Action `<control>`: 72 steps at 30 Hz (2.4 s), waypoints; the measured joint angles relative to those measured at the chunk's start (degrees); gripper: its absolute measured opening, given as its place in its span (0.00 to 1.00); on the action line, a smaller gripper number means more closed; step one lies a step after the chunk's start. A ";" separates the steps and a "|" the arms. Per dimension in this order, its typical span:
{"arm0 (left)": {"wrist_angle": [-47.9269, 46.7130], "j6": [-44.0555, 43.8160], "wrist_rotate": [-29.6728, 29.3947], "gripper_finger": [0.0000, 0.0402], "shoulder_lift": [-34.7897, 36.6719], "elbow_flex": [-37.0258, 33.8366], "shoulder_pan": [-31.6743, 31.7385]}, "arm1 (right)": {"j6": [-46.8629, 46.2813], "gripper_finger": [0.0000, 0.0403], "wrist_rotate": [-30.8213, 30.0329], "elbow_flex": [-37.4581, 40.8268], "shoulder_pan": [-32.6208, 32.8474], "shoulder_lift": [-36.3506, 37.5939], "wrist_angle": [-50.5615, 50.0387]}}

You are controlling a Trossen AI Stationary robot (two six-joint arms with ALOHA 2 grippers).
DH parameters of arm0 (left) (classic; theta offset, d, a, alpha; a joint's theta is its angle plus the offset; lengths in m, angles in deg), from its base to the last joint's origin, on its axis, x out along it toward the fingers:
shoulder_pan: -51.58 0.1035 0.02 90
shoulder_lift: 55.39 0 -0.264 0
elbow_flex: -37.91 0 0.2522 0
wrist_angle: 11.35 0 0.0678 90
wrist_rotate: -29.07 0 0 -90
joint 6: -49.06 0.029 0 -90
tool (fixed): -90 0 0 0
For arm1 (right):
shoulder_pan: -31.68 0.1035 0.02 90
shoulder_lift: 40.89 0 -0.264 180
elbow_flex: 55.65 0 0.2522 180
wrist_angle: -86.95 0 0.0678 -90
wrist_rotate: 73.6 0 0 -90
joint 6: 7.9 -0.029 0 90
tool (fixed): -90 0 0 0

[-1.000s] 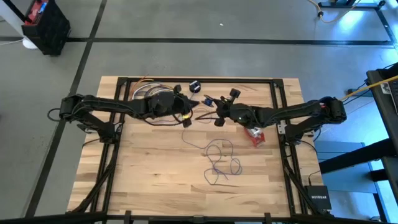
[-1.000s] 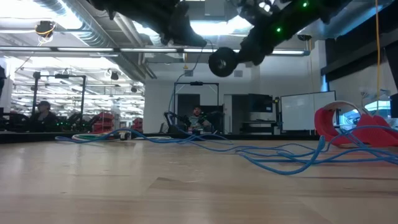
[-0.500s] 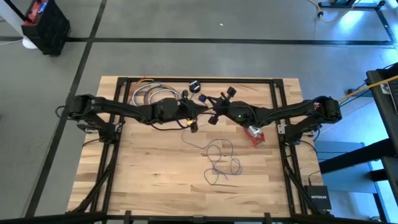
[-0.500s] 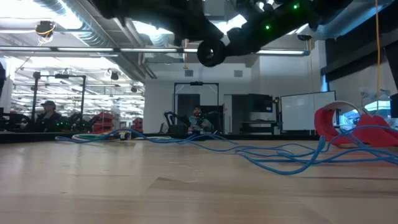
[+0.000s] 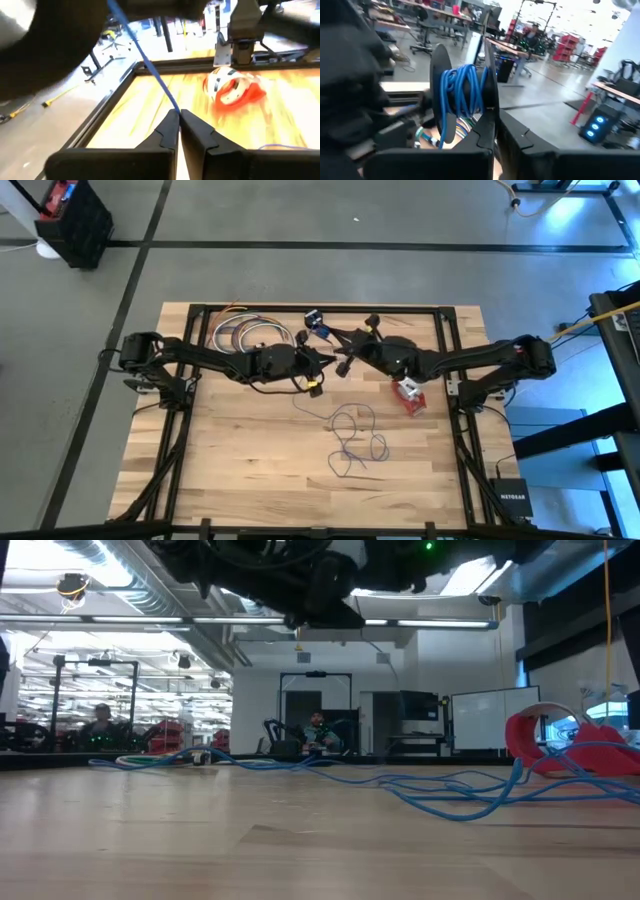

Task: Coil cords
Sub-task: Coil the blue wire onto the spool

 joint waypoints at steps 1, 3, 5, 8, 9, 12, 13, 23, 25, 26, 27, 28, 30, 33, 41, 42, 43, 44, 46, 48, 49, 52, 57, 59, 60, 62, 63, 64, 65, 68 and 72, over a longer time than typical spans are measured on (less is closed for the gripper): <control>-0.93 0.01 -0.12 0.01 0.07 0.03 0.03 | 0.01 0.03 0.44 0.00 0.13 0.90 -0.54; -1.66 -0.01 -0.31 0.01 0.09 0.07 0.09 | 0.00 0.03 0.67 0.02 0.50 2.80 -2.12; -1.18 0.01 -0.24 0.01 0.09 0.07 0.17 | 0.00 0.03 0.73 0.02 0.99 4.47 -3.10; -0.60 0.01 -0.10 0.01 0.09 0.07 0.37 | 0.06 0.03 0.16 0.02 2.00 6.02 -4.30; -0.58 0.15 -0.12 0.00 0.09 0.07 0.47 | 0.17 0.03 -0.21 0.02 2.40 6.22 -4.50; -0.72 0.70 0.18 0.00 0.09 0.06 0.69 | 1.50 0.03 -1.11 0.02 3.43 6.48 -4.43; -0.78 0.72 0.24 0.00 0.09 0.07 0.90 | 1.71 0.03 -1.29 0.02 3.74 6.48 -4.34; -2.83 6.10 -5.91 0.00 0.60 -0.06 4.17 | 1.74 0.03 -2.11 -0.03 5.45 6.59 -8.34; -3.97 7.58 -6.46 0.00 1.58 -0.11 4.42 | 1.81 0.03 -3.19 -0.11 6.29 6.63 -9.62; -4.71 7.97 -7.02 0.00 2.20 -0.17 4.53 | 2.24 0.03 -4.13 -0.13 6.72 6.67 -10.52; -5.62 8.73 -7.64 0.00 3.02 -0.19 4.61 | 3.09 0.03 -5.14 -0.20 7.16 6.73 -11.53; -6.35 9.13 -8.30 0.00 3.68 -0.19 4.63 | 3.56 0.03 -5.99 -0.28 7.58 6.80 -12.60; -8.03 9.96 -9.48 0.00 5.43 -0.23 4.68 | 4.43 0.03 -6.82 -0.33 8.27 6.87 -15.40; -10.30 10.47 -10.06 0.01 8.27 -0.28 4.68 | 4.55 0.03 -6.87 -0.35 8.35 6.87 -20.40; -13.94 8.52 -9.56 0.01 12.72 -0.26 3.71 | 4.64 0.03 -9.54 -0.35 7.78 5.87 -29.00; -13.87 7.87 -9.58 0.01 12.72 -0.26 3.45 | 4.71 0.03 -10.55 -0.35 7.67 5.57 -29.42; -14.04 7.33 -9.57 0.01 12.72 -0.26 3.11 | 4.70 0.03 -11.07 -0.35 7.27 5.12 -29.79; -14.09 6.72 -9.44 0.01 12.72 -0.26 2.69 | 4.72 0.03 -11.25 -0.35 6.60 4.61 -30.18; -13.78 5.57 -8.61 0.01 12.59 -0.24 2.00 | 4.74 0.03 -11.32 -0.24 5.06 3.25 -31.06; -13.69 4.30 -8.27 0.01 12.57 -0.17 1.32 | 4.72 0.03 -11.32 -0.20 3.43 1.66 -31.06; -13.74 3.74 -8.23 0.01 12.53 -0.17 1.04 | 4.71 0.03 -11.34 -0.20 2.59 0.89 -30.73; -13.83 1.43 -8.07 0.01 12.48 -0.17 0.51 | 3.91 0.03 -11.35 -0.17 0.33 -1.20 -28.39; -19.30 0.87 -8.05 0.01 12.48 -0.08 -0.63 | 4.42 0.03 -11.51 -0.15 -0.56 -1.90 -25.87; -22.90 -0.37 -7.94 0.01 12.26 -0.08 -0.83 | 5.48 0.03 -12.40 -0.10 -0.38 -1.53 -26.36; -23.97 -1.37 -7.86 0.01 11.76 -0.08 -0.74 | 5.89 0.03 -12.77 -0.09 -0.15 -1.40 -26.23; -25.08 -3.10 -7.70 0.01 10.83 -0.45 -0.10 | 6.01 0.03 -13.28 -0.09 0.40 -1.00 -26.12; -25.16 -3.31 -7.57 0.01 10.16 -0.82 0.33 | 6.08 0.03 -13.36 -0.09 0.37 -0.93 -26.09; -25.20 -3.41 -6.94 0.01 9.55 -1.17 0.95 | 6.07 0.03 -13.30 -0.09 0.37 -0.93 -26.03; -25.04 -4.03 -5.99 0.02 9.05 -1.61 1.75 | 6.08 0.03 -13.30 -0.09 0.38 -0.93 -26.21; -22.53 -6.39 -0.67 0.09 7.04 -2.65 4.74 | 6.08 0.03 -13.31 -0.09 0.36 -0.93 -26.30; -19.03 -8.02 3.05 0.25 3.57 -2.98 9.44 | 6.10 0.03 -13.30 -0.09 0.35 -0.93 -26.22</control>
